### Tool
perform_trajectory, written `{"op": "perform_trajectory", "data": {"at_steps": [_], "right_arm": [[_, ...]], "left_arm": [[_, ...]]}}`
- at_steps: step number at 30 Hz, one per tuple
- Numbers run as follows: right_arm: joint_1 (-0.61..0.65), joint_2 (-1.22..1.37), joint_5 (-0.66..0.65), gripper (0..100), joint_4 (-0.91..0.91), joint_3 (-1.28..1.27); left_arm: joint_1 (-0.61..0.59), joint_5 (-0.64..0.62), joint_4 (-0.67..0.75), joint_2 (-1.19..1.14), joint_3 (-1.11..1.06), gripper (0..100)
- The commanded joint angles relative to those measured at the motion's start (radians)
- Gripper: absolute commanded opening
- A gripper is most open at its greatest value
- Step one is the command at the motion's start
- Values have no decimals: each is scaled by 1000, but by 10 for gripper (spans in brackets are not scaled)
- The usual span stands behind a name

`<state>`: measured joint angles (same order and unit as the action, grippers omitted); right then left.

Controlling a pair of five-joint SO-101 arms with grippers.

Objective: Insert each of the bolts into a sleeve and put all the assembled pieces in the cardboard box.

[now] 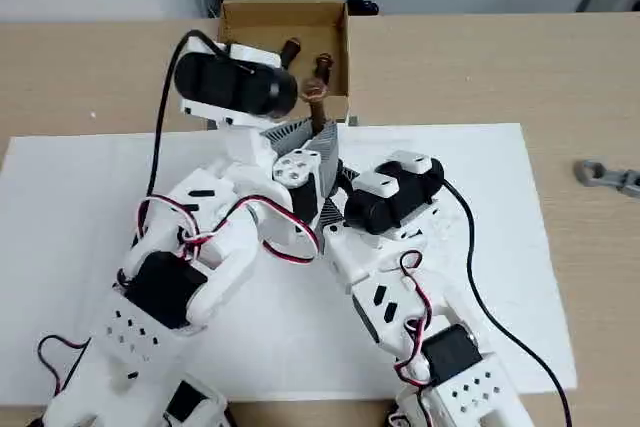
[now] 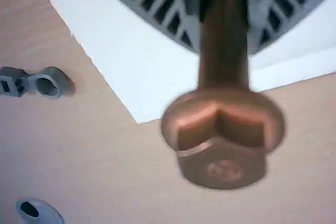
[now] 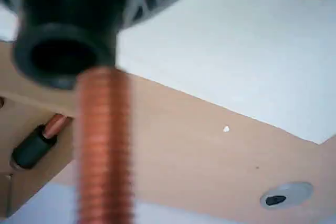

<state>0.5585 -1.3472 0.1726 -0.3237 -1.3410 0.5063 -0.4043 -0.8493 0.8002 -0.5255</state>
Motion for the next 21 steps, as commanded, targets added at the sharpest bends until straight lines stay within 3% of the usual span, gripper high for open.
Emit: {"op": "perform_trajectory", "data": {"at_steps": [1, 11, 21], "right_arm": [[16, 1, 8, 2, 5, 60], [31, 1, 2, 2, 5, 61], [31, -1, 2, 2, 5, 61]], "left_arm": [[5, -2, 49, 5, 7, 5], [8, 2, 44, -54, 12, 5], [8, 41, -55, -54, 41, 5]]}}
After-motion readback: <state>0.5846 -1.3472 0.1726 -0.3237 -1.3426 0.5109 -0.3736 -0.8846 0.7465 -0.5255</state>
